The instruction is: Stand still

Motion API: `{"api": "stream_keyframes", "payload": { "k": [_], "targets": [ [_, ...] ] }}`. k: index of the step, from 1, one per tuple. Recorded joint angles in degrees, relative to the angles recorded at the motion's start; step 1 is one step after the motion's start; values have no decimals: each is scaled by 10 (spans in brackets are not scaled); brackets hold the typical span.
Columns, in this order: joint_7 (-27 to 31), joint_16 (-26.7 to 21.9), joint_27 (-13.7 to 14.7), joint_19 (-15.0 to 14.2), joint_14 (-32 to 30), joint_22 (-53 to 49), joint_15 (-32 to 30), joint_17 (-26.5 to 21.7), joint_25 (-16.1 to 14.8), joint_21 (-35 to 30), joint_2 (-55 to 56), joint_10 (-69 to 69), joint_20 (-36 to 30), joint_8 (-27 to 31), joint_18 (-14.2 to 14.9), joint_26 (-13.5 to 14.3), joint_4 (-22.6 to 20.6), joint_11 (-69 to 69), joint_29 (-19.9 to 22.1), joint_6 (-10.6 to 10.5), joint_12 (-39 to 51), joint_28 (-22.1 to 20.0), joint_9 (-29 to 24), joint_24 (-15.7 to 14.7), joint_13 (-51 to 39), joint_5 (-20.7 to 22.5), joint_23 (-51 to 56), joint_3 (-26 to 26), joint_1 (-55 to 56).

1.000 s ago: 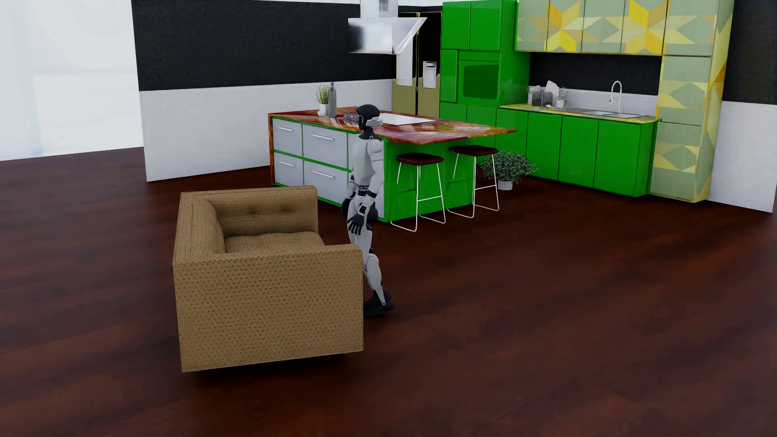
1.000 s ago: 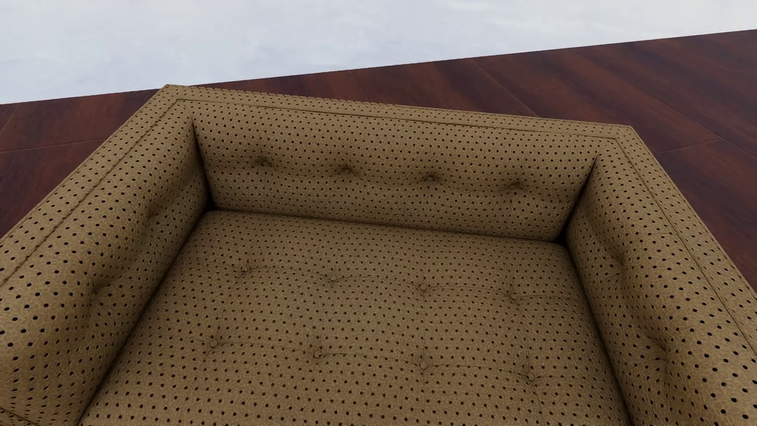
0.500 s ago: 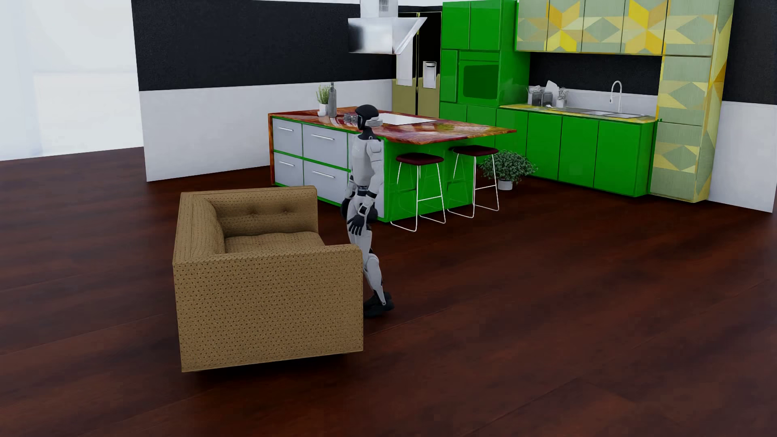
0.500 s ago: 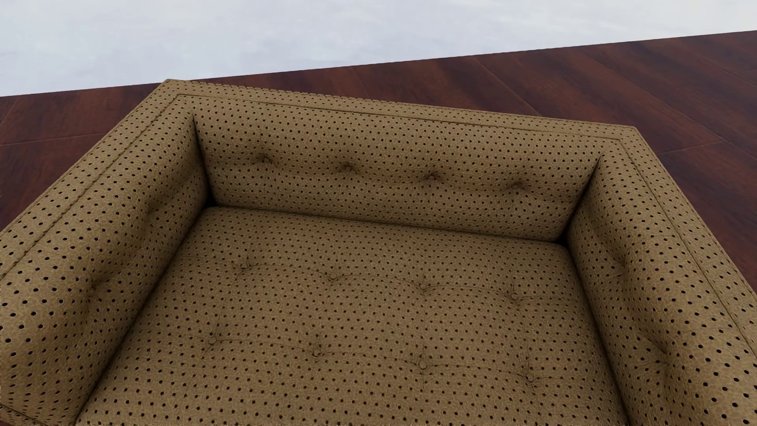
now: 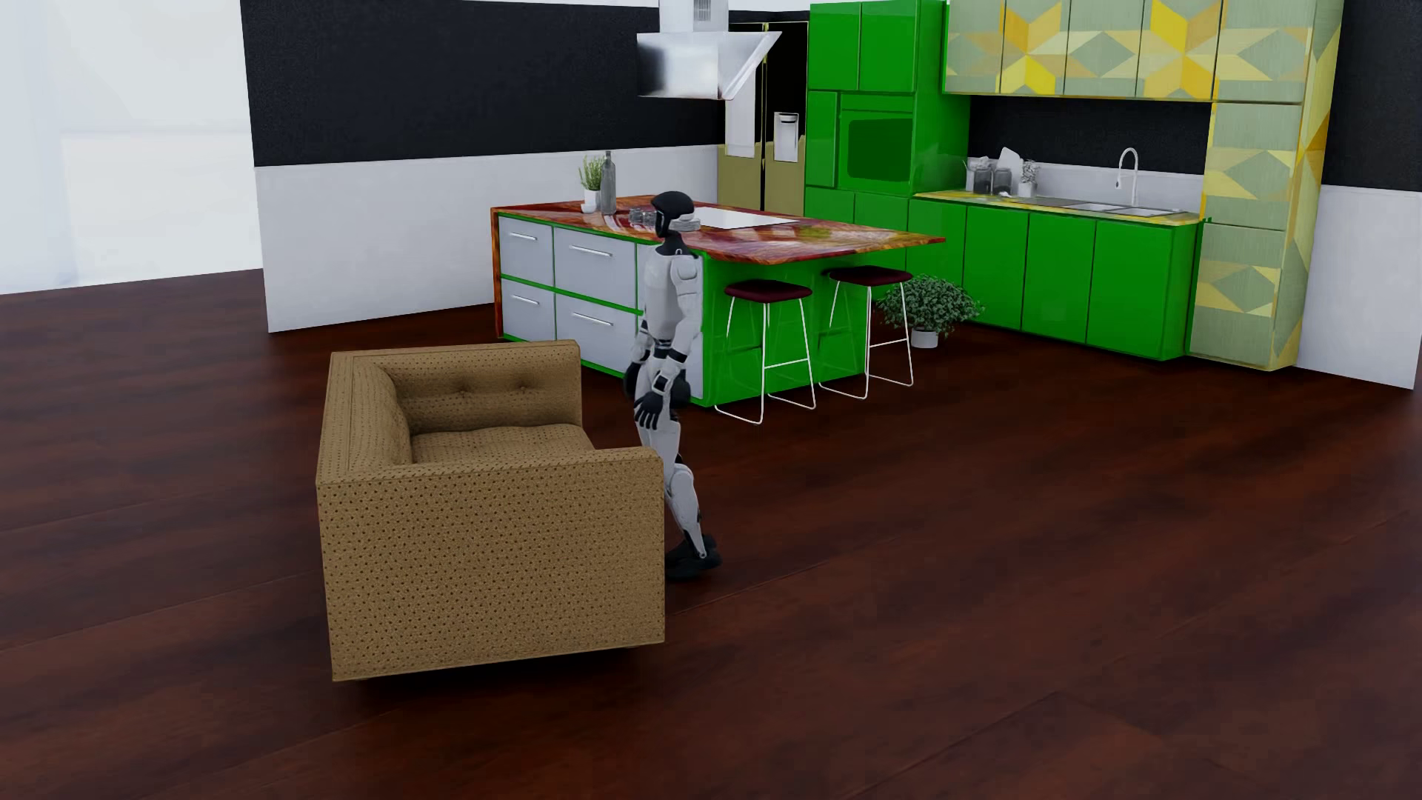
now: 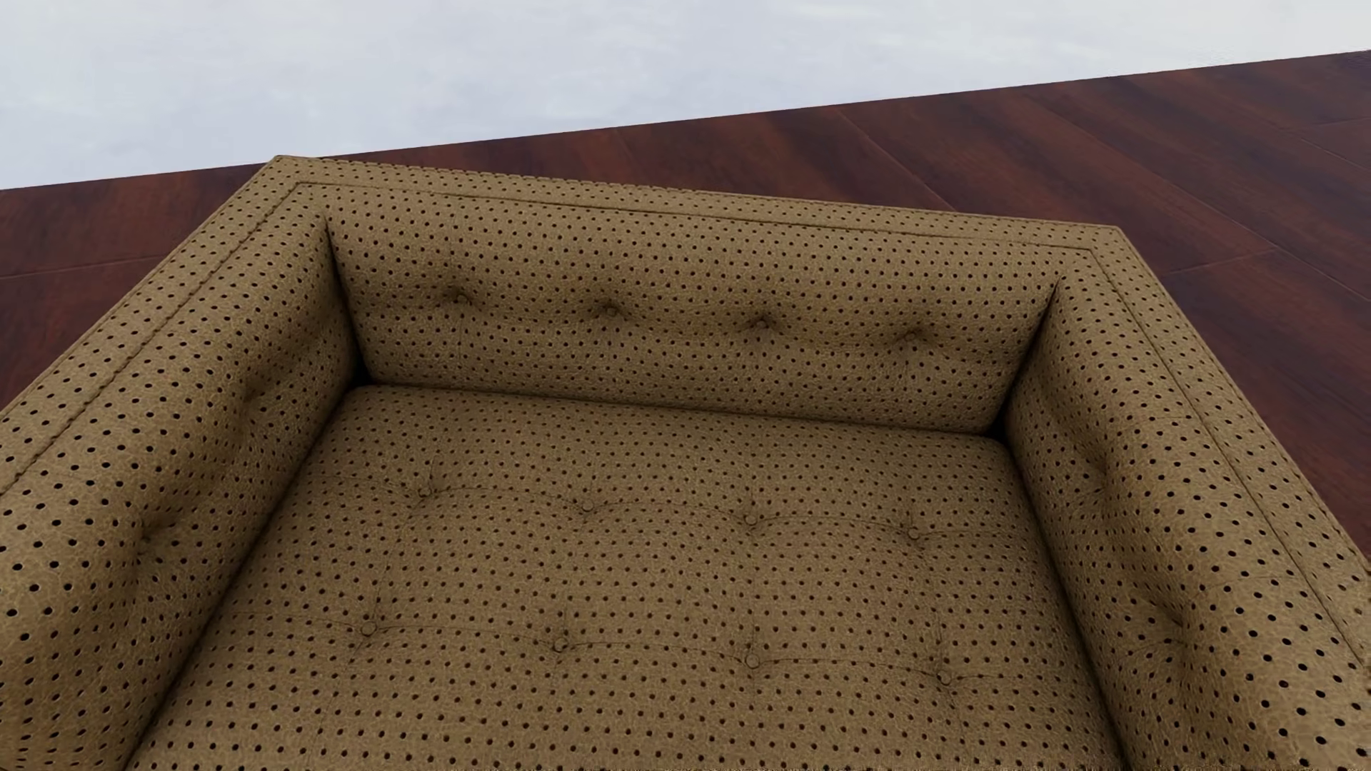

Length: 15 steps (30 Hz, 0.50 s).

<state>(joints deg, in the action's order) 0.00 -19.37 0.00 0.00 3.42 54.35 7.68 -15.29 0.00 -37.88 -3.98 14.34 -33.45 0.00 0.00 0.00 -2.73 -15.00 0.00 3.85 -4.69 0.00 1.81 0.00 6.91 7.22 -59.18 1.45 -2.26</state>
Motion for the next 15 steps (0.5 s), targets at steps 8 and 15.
{"api": "stream_keyframes", "payload": {
  "k": [8, 15],
  "targets": [
    [0, -2, 0, 0, -2, -7, 0, -5, 0, -6, 3, 1, -8, 0, 0, 0, 1, -5, 0, 2, -2, 0, -2, 0, 5, 0, 2, 0, 1],
    [0, -1, 0, 0, -1, 1, -3, 0, 0, -7, 0, 6, -10, 0, 0, 0, 2, 0, 0, 0, -7, 0, -3, 0, 4, 2, 3, 4, 5]
  ]
}}
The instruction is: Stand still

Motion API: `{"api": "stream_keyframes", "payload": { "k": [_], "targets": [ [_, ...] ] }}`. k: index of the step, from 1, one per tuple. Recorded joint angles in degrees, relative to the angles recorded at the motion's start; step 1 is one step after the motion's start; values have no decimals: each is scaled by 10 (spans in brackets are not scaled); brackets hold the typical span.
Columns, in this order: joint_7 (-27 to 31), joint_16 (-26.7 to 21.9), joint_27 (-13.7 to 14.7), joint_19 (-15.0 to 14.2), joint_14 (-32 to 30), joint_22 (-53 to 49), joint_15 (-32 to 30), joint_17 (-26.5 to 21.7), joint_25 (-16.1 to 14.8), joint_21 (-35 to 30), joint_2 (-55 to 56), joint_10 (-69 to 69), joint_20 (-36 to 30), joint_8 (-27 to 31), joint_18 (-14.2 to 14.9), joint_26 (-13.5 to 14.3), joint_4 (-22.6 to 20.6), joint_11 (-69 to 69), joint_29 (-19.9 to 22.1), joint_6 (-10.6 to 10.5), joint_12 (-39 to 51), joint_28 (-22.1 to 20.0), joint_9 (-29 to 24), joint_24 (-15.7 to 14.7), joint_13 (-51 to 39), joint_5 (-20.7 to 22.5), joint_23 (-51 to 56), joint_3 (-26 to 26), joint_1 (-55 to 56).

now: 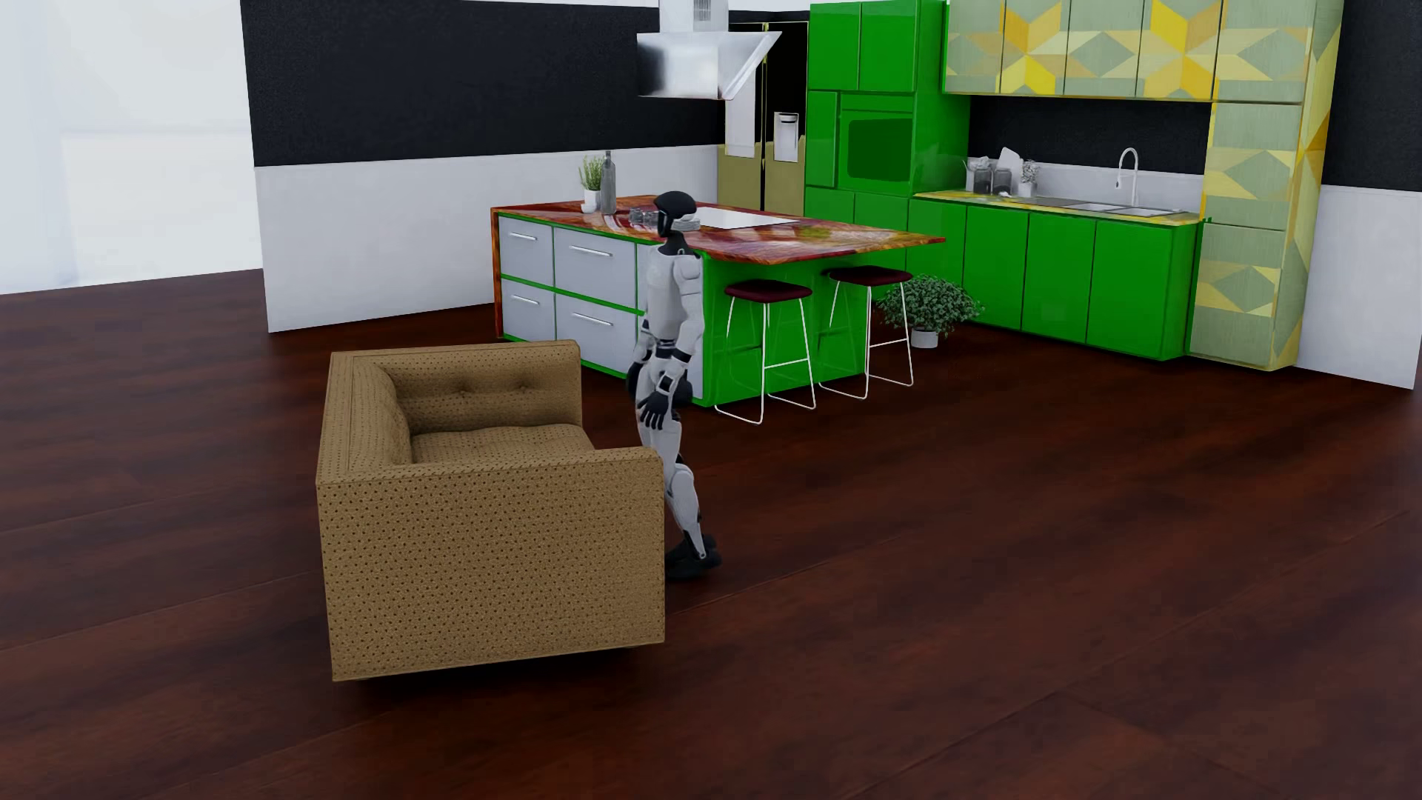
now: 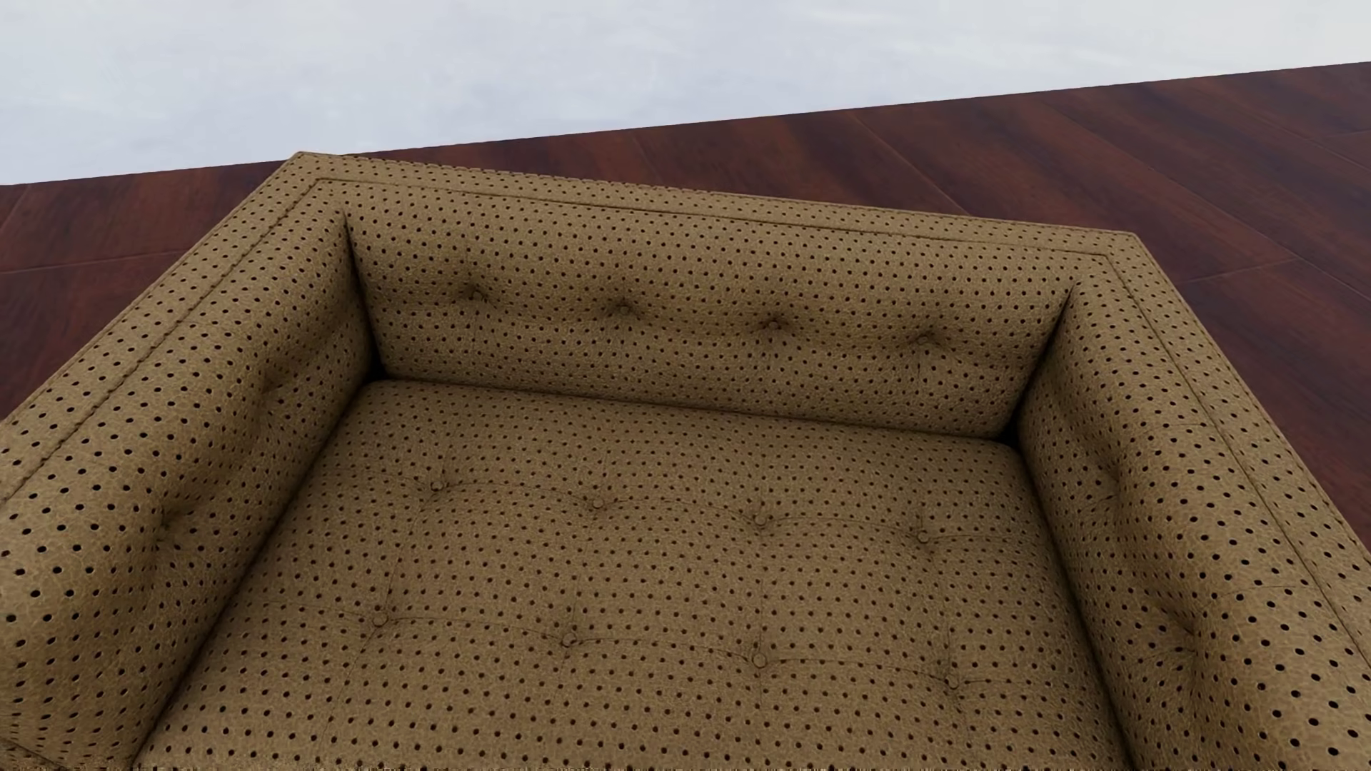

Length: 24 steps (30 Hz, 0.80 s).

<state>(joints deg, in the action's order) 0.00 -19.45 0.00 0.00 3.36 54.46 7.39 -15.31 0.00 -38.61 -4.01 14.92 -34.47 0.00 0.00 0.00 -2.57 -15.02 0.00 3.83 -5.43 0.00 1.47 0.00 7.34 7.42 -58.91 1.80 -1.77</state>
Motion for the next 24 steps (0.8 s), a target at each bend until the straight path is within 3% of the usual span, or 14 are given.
{"api": "stream_keyframes", "payload": {
  "k": [24],
  "targets": [
    [0, 7, 0, 0, 4, -3, 0, 0, 0, 5, -6, -14, 14, 0, 0, 0, -3, 1, 0, -6, -2, 0, 7, 0, 4, -5, -6, 12, -17]
  ]
}}
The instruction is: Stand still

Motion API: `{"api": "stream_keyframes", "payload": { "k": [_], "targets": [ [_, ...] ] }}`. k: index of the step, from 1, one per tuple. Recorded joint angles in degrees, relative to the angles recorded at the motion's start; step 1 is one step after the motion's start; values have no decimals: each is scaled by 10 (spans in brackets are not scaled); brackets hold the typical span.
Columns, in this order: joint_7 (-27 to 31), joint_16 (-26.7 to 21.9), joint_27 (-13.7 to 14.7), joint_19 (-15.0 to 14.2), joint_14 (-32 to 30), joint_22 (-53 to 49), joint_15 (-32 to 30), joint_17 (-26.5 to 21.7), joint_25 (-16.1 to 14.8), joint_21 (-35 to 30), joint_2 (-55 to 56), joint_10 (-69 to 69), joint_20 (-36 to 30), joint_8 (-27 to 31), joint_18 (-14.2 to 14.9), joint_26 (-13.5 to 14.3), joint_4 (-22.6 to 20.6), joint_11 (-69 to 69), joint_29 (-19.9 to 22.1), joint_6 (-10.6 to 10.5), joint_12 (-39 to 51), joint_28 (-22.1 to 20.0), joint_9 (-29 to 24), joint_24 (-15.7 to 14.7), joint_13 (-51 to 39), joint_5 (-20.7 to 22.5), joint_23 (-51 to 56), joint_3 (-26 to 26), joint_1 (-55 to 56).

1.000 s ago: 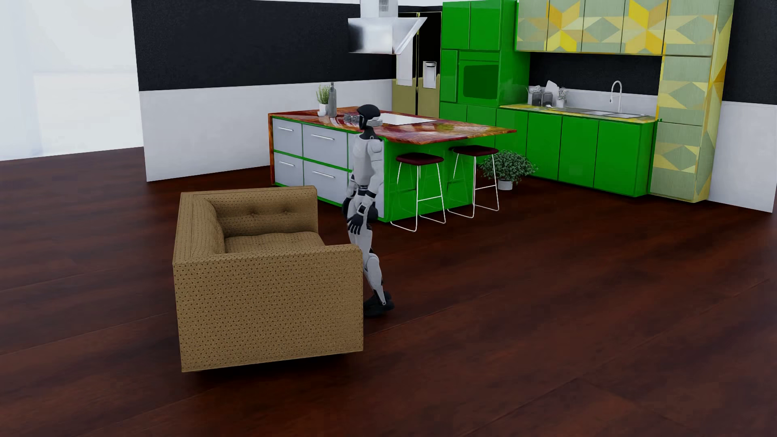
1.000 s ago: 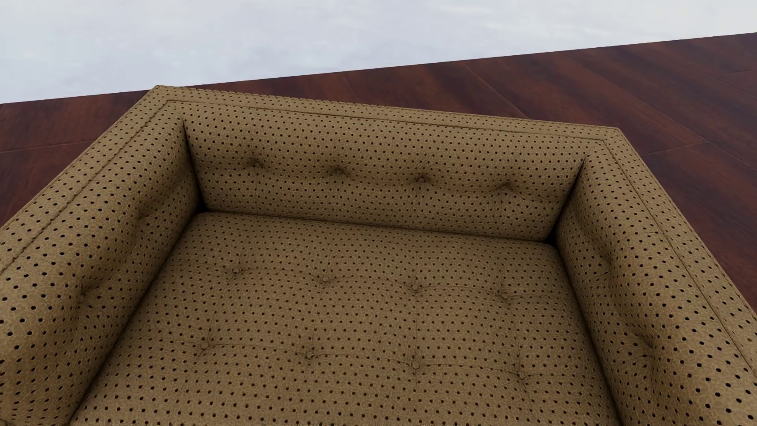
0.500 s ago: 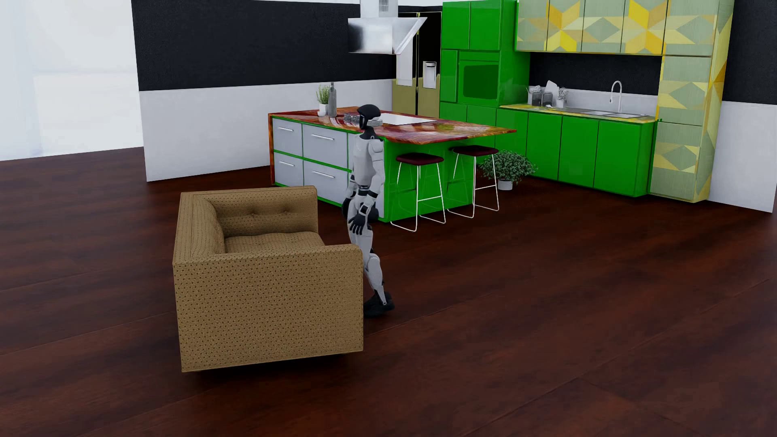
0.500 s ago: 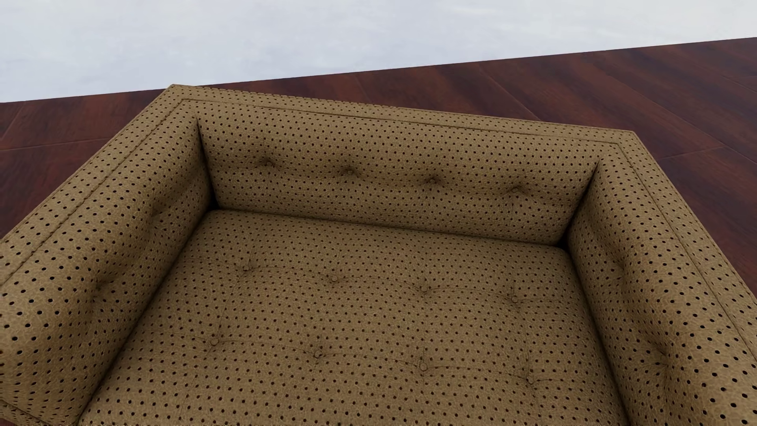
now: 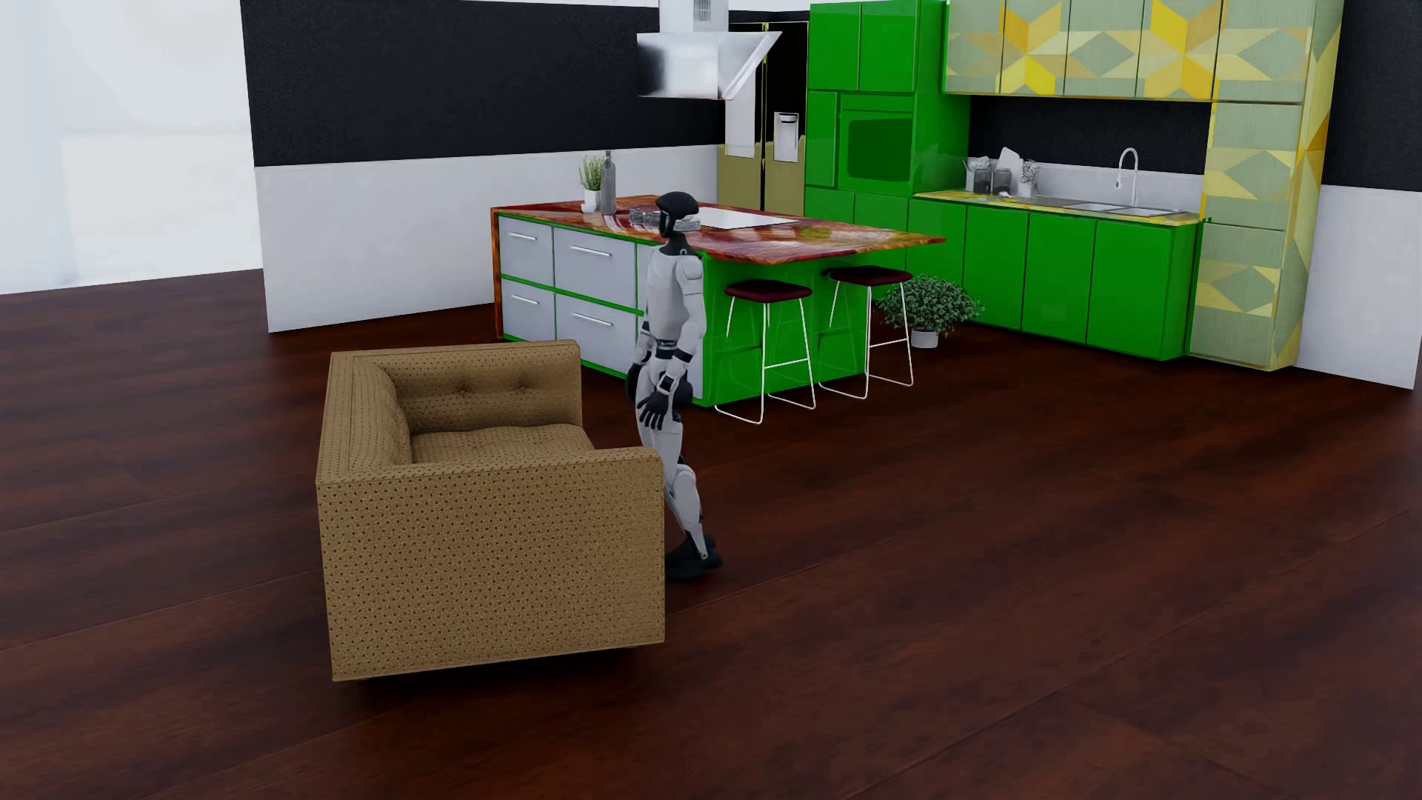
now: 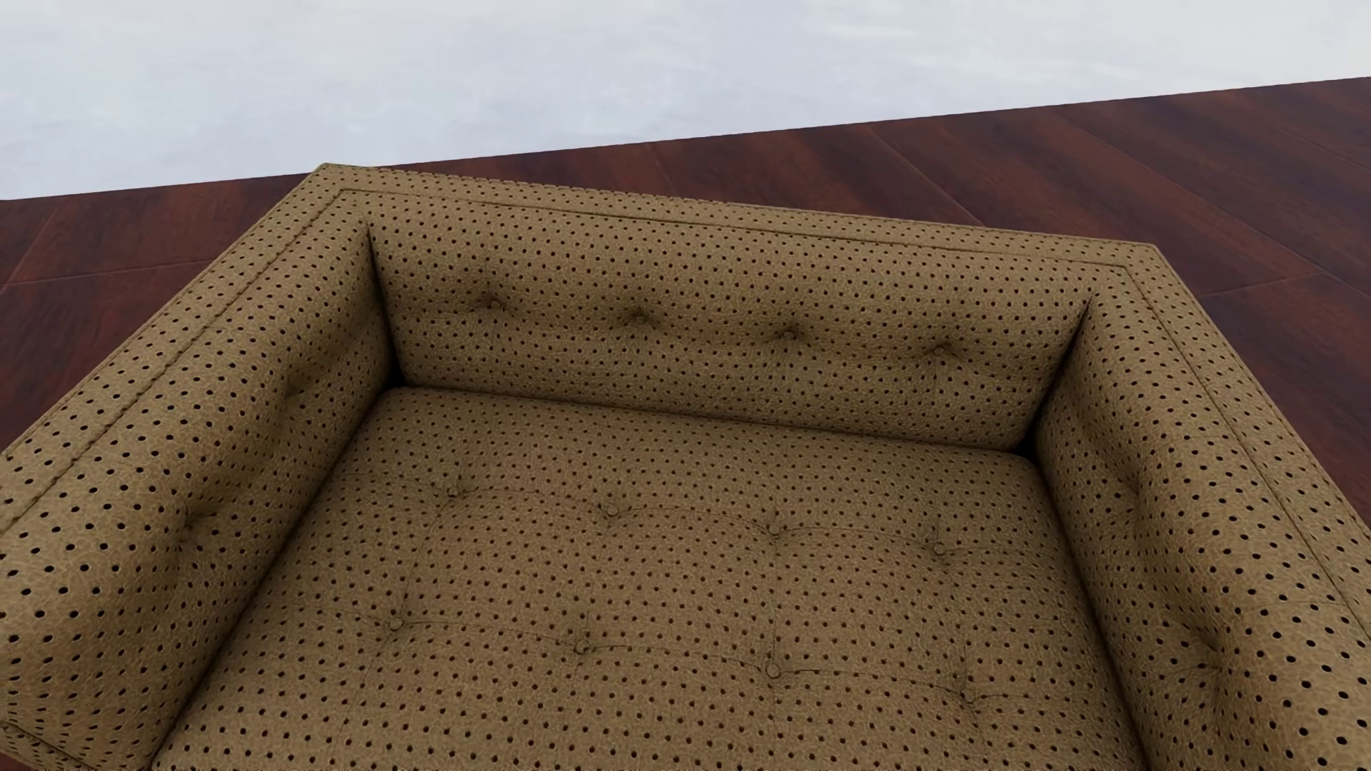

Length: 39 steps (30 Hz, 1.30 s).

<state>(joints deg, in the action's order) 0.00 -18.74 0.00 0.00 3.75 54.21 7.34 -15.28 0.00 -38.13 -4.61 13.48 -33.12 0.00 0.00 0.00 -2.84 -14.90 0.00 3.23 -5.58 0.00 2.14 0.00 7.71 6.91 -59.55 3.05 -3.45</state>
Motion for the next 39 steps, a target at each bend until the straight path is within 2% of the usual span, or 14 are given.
{"api": "stream_keyframes", "payload": {
  "k": [2, 7, 15, 20, 39],
  "targets": [
    [0, 1, 0, 0, 0, -1, 1, 2, 0, 14, 0, 0, -4, 0, 0, 0, 0, -3, 0, -3, -1, 0, -1, 0, 4, 0, 2, -2, -1],
    [0, -1, 0, 0, -1, 1, -4, -3, 0, -1, -9, -1, -16, 0, 0, 0, -1, 10, 0, -3, -1, 0, -3, 0, 5, -1, 8, -3, -4],
    [0, -2, 0, 0, -7, 1, -5, -6, 0, 18, 0, 2, 0, 0, 0, 0, 0, 6, 0, -10, 0, 0, -2, 0, 4, -1, -2, -5, 4],
    [0, -4, 0, 0, -11, 6, -5, -8, 0, 1, 0, 1, -1, 0, 0, 0, -1, 7, 0, -8, -2, 0, -3, 0, 5, 0, -11, -6, 3],
    [0, 0, 0, 0, -16, 4, -1, -5, 0, 11, 0, 7, -9, 0, 0, 0, -2, -1, 0, -10, -5, 0, -5, 0, 6, -3, -10, -2, 4]
  ]
}}
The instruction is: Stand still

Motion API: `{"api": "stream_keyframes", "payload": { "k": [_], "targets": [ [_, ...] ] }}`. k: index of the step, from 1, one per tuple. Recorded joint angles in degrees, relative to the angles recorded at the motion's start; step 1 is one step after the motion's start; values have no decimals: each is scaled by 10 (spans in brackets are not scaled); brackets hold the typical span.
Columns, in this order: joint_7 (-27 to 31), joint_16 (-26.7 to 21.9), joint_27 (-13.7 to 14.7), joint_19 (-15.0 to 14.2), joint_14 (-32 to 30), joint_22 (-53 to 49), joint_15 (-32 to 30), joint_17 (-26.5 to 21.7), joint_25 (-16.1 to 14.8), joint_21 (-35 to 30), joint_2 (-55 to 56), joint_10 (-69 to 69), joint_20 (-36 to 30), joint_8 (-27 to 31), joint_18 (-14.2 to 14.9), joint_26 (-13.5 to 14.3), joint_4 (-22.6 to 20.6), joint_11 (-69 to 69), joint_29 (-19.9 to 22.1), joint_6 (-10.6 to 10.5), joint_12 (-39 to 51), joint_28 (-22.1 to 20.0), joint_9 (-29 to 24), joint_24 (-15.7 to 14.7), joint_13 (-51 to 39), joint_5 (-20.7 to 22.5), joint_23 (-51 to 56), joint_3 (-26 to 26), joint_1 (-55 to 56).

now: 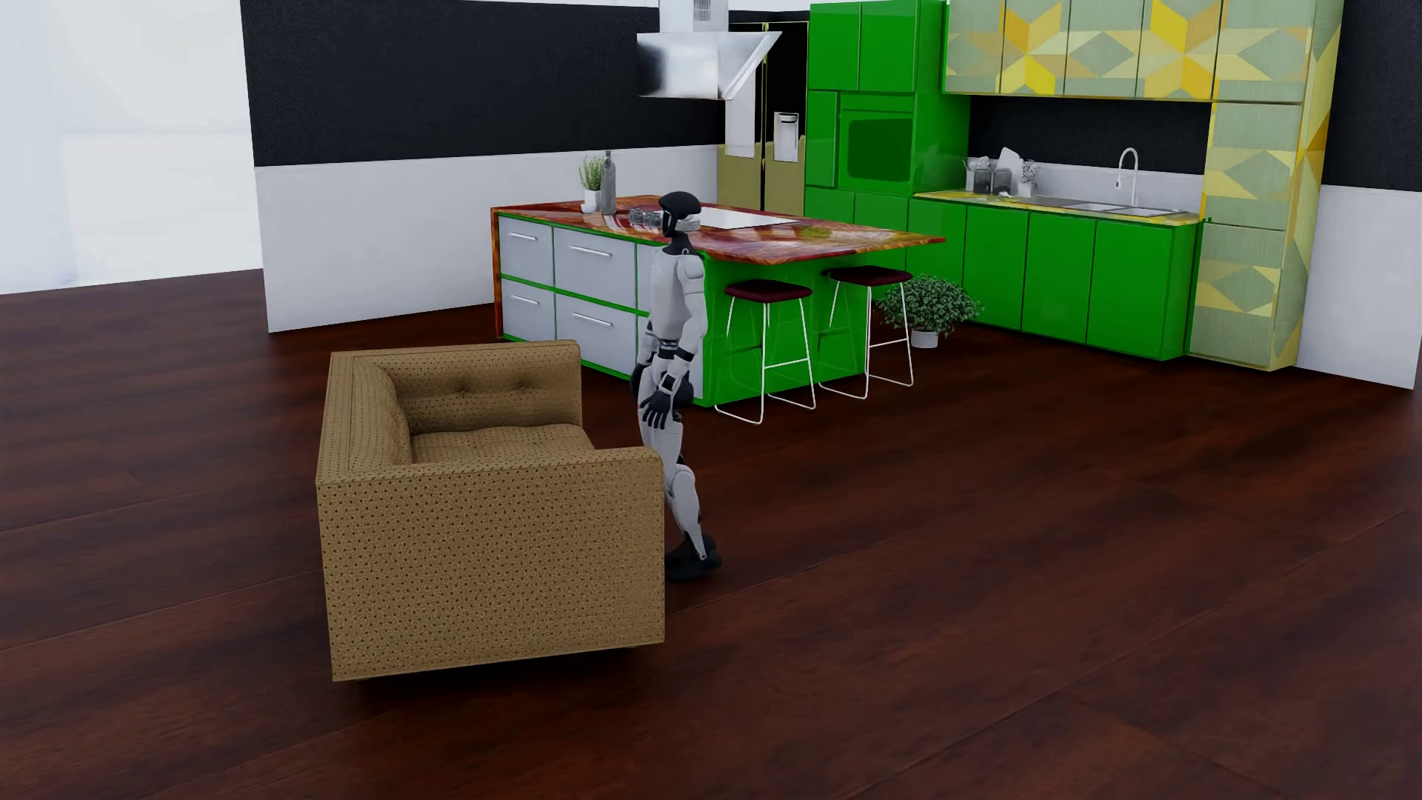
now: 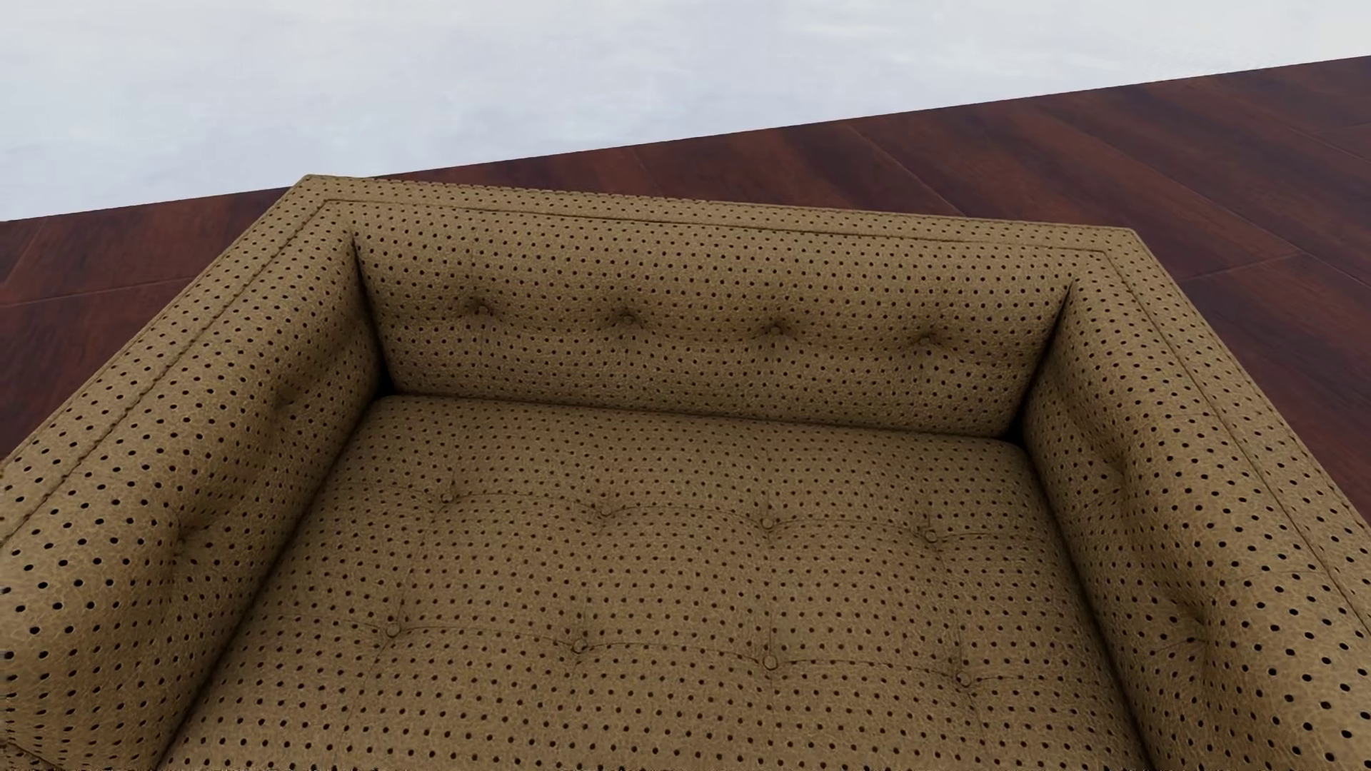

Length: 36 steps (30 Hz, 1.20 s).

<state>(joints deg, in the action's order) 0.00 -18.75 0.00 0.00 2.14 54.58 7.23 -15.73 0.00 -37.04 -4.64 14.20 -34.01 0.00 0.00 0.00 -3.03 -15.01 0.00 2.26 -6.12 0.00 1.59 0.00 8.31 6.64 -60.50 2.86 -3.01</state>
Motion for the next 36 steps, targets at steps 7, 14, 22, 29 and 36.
{"api": "stream_keyframes", "payload": {
  "k": [7, 14, 22, 29, 36],
  "targets": [
    [0, -1, 0, 0, 0, -5, 3, -4, 0, 1, 2, -2, 3, 0, 0, 0, -3, -4, 0, -5, -2, 0, -3, 0, 1, -2, 1, 1, -1],
    [0, -9, 0, 0, 2, -4, -1, -3, 0, -5, 3, -4, -5, 0, 0, 0, -5, 3, 0, 5, 8, 0, -5, 0, 7, -2, 11, 9, 0],
    [0, -14, 0, 0, 3, -3, -3, -7, 0, -18, 4, -7, -8, 0, 0, 0, -5, 9, 0, 14, 10, 0, -6, 0, -4, -2, 25, 14, 1],
    [0, -13, 0, 0, 4, 1, -1, -3, 0, -17, 1, -7, -6, 0, 0, 0, -8, 9, 0, 16, 16, 0, -9, 0, -6, -4, 24, 13, -3],
    [0, -13, 0, 0, 5, -3, -1, -4, 0, -18, 2, -10, -6, 0, 0, 0, -10, 9, 0, 15, 14, 0, -10, 0, -4, -6, 24, 14, -5]
  ]
}}
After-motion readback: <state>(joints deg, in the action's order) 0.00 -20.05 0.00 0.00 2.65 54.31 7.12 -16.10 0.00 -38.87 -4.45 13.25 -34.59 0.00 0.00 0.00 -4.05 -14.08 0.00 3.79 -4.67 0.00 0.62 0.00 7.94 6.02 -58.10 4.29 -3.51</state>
